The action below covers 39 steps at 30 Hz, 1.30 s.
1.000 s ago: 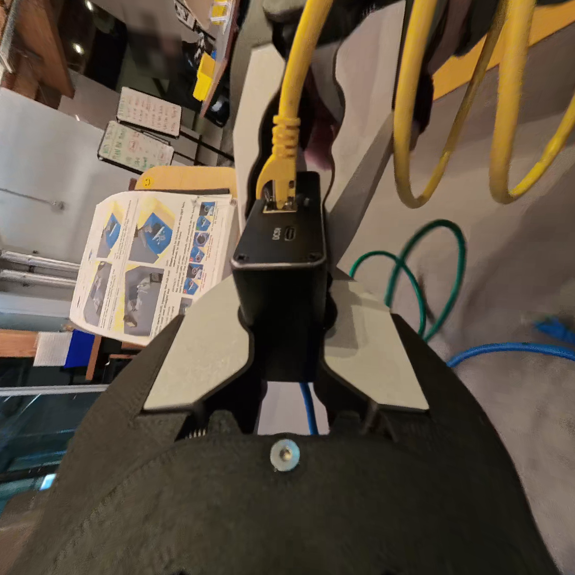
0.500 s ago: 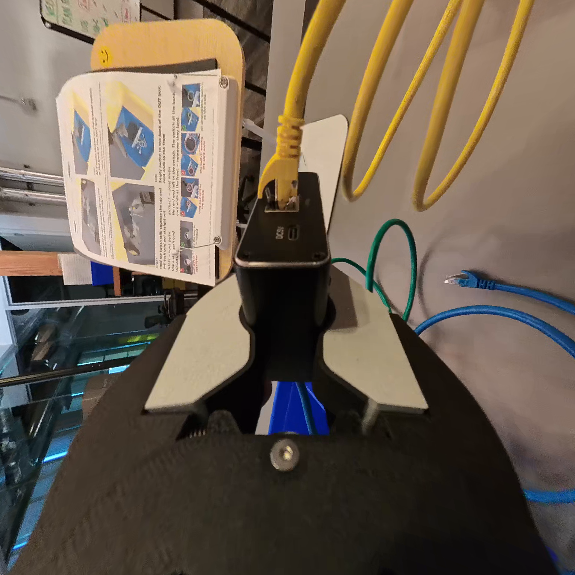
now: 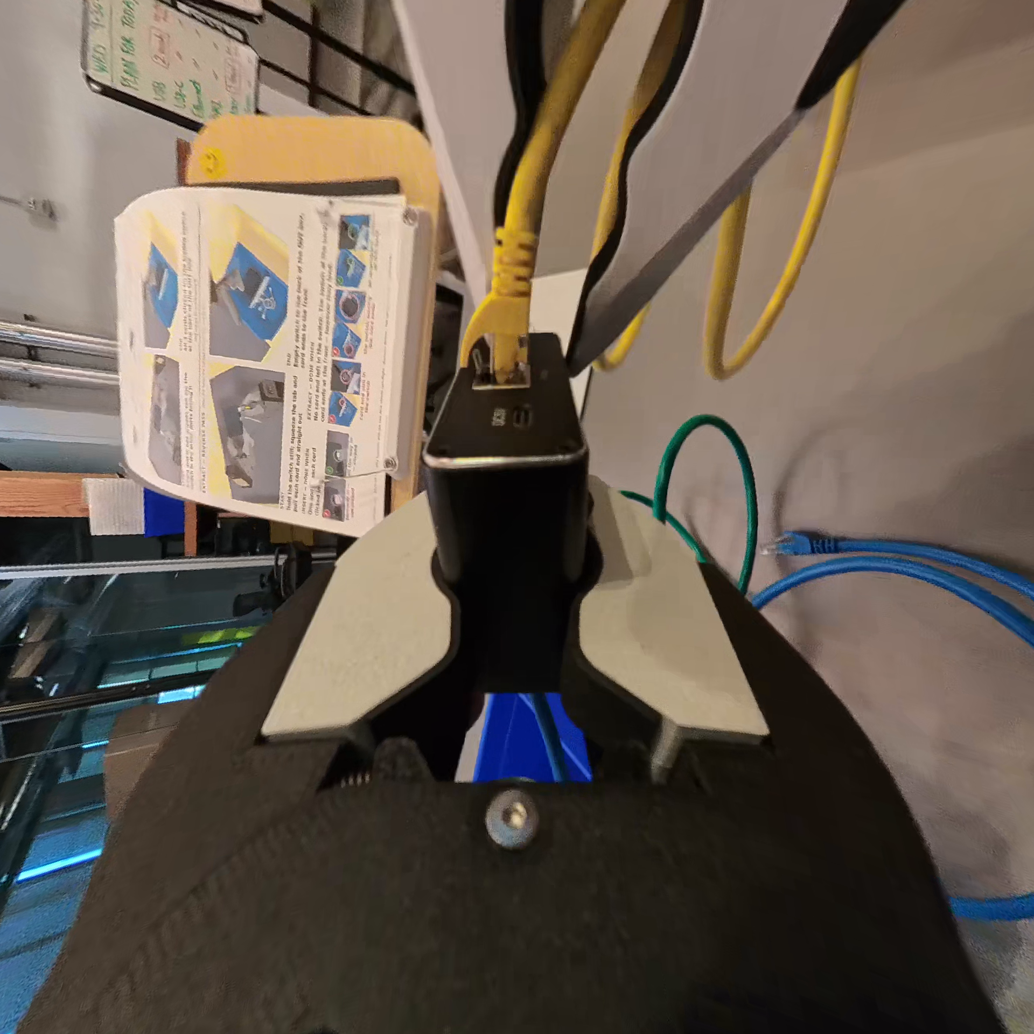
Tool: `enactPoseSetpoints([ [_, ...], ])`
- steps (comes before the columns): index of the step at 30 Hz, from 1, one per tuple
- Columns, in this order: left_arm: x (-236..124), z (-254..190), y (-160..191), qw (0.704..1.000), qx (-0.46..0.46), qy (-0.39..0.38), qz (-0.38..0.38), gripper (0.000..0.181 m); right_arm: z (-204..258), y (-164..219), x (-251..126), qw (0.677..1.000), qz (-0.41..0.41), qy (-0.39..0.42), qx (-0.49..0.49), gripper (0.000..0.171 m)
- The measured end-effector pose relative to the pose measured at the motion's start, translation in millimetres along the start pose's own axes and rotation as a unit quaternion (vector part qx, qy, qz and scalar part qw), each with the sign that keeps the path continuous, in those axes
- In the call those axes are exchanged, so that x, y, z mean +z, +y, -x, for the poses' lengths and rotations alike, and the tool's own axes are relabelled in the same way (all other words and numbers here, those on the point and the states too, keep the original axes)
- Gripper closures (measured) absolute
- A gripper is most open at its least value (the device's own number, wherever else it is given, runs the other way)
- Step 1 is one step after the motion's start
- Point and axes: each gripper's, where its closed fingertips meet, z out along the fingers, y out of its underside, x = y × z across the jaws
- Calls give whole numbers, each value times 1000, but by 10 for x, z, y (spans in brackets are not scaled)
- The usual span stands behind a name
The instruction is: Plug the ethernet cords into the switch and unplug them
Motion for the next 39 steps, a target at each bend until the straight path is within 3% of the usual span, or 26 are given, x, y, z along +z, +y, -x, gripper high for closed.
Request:
enactPoseSetpoints([
  [5, -45, 37, -70, 999, 21, -11, -30, 141, 36, -8, -28, 996, -51, -17, 64, 171],
  [11, -77, 57, -116, 997, 44, -31, -48, 140, 57, -27, -56, 992, -71, -43, 90, 171],
  [18, -142, 37, -204, 997, 42, -6, -65, 95, 103, -70, -106, 985, -98, -79, 114, 171],
  [21, -121, 1, -217, 996, 65, -27, -63, 84, 119, -88, -129, 979, -120, -97, 136, 171],
  [26, -60, 9, -157, 995, 73, -50, -53, 86, 116, -139, -198, 957, -178, -122, 193, 171],
  [31, -11, 10, -244, 986, 92, -104, -90, 117, 87, -151, -254, 947, -199, -134, 214, 171],
  [34, 75, 98, -236, 978, 80, -159, -112, 112, 92, -167, -266, 944, -204, -139, 218, 171],
  [37, 151, 128, -230, 974, 47, -174, -136, 96, 113, -219, -298, 936, -221, -151, 228, 171],
  [39, 218, 91, -198, 977, 33, -163, -134, 99, 116, -239, -310, 934, -227, -155, 230, 171],
])
